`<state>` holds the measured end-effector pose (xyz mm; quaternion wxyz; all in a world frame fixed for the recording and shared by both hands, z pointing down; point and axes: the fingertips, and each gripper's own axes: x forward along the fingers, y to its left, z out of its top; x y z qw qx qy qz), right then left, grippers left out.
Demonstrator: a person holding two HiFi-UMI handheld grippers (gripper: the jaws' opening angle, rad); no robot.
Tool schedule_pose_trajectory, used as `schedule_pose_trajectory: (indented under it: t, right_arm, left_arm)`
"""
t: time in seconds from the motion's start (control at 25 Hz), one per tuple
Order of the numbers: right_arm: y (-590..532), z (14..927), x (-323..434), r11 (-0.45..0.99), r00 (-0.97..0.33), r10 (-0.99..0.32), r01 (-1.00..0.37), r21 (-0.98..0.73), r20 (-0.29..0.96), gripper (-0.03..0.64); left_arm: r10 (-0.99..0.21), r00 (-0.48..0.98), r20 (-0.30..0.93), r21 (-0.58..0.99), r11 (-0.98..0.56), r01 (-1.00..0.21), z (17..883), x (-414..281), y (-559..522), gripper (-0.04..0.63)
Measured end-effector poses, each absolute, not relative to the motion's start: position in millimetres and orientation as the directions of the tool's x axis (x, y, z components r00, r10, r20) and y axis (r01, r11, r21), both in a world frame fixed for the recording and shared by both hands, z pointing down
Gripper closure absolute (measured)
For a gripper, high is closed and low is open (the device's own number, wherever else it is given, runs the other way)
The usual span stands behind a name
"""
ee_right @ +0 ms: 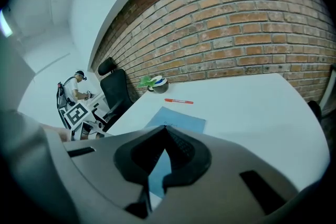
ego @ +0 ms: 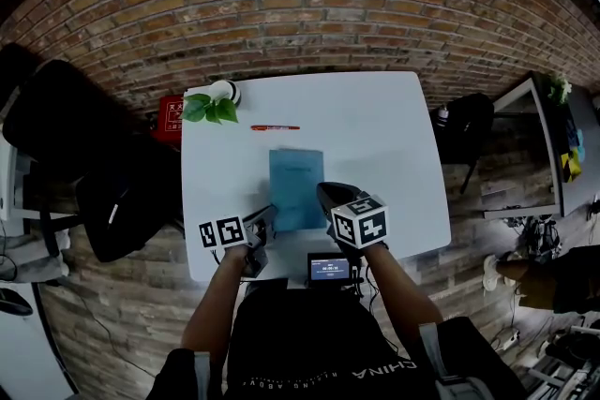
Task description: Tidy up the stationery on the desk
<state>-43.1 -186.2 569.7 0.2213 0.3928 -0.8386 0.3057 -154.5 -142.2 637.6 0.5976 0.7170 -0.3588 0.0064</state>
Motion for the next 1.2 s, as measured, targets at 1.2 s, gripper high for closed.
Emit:
schedule_pose_trajectory:
  t: [1.2]
  right_arm:
    - [-146, 590, -48, 0.641, -0.646, -0.406, -0.705, -0.302, 0.647, 0.609]
  left_arm:
    - [-0.518, 0.734, 0.439, 0.459, -0.574, -0.679, 597, -123, -120, 0.584]
